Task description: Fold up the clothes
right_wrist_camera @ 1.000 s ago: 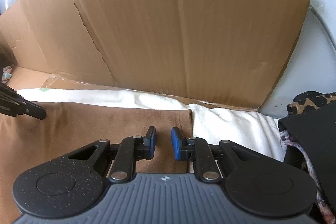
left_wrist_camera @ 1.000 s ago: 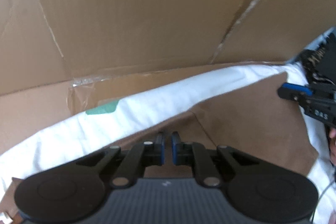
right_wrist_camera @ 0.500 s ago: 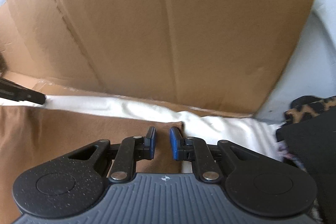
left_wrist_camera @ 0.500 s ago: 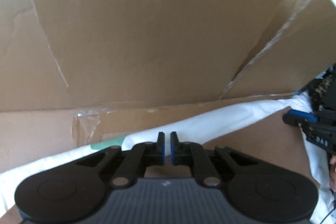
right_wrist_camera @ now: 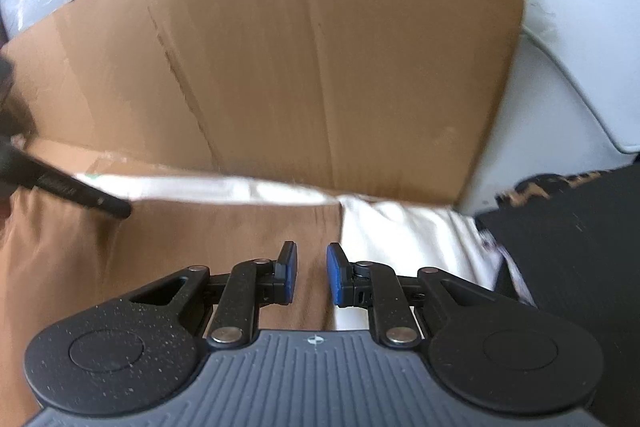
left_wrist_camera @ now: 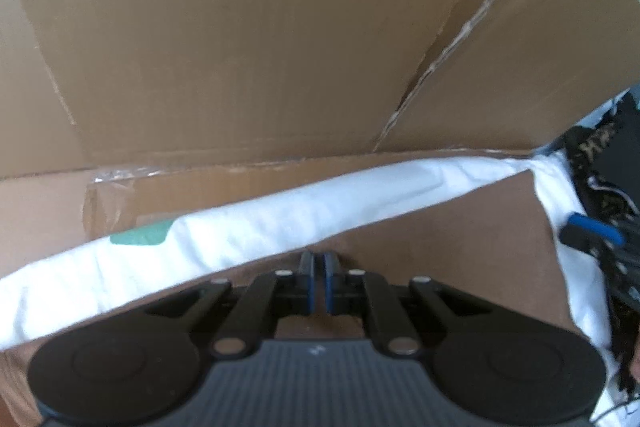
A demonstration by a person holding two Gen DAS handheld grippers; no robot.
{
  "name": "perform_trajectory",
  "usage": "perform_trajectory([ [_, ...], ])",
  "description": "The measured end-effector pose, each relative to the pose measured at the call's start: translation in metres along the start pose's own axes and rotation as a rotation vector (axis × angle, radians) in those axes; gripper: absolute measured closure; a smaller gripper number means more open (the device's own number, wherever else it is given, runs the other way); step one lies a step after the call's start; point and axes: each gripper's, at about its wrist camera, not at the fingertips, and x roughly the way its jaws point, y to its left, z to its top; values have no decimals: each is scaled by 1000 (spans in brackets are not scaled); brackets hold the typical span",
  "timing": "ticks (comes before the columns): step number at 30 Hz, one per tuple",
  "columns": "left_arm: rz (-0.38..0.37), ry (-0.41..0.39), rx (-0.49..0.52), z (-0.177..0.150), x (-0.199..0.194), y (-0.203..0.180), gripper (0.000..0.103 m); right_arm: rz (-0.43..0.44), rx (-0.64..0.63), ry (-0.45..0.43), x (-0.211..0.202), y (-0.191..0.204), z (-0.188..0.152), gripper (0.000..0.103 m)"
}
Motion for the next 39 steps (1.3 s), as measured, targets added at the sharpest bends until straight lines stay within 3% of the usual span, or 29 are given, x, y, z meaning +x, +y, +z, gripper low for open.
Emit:
perform_trajectory([
  [8,-8,-21,-19,-3,9,2,96,32,-64,59,-20,13,-28,80],
  [13,-10,-37,-11,-4,3,-4,95,-16,-93,139,-12,22,-47,80],
  [15,-19,-51,-10,-6,-4,-4,90,-39,-86,145,-14,20,-53,80],
  [17,-17,-60,-13,-9,-12,-3,73,-56,-71,146,-14,19,-57,80],
  [21,-18,-62,-14,-12,-31,0,67,-106,-46,149,-18,18,-56,81],
  [24,0,-43,2,-15,-55,2,66,-144,-3,167,-20,10,-54,81],
  [28,3,-35,8,-24,-93,6,57,-149,38,185,-31,1,-47,81],
  [36,60,-40,-68,-48,-185,22,53,-78,77,227,-70,2,-18,78],
  [39,70,-50,-127,-61,-223,30,51,-40,111,248,-88,2,-1,64],
])
